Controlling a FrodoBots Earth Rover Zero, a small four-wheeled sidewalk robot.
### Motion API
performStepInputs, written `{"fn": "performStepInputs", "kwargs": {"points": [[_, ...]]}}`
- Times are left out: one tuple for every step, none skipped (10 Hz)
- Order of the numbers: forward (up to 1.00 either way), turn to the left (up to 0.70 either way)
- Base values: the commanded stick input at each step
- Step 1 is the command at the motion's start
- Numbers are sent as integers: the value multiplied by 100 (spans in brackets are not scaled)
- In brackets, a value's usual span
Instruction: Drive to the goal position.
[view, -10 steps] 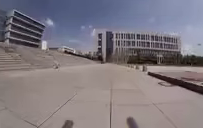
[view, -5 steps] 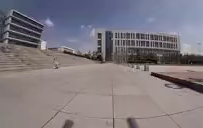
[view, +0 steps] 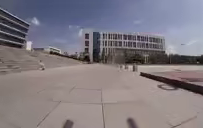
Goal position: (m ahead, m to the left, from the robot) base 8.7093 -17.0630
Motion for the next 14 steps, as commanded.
{"fn": "performStepInputs", "kwargs": {"points": [[70, 0], [70, 0], [70, 0], [70, 0], [70, 0], [70, 0], [70, 0], [70, 0], [70, 0], [70, 0], [70, 0], [70, 0], [70, 0], [70, 0]]}}
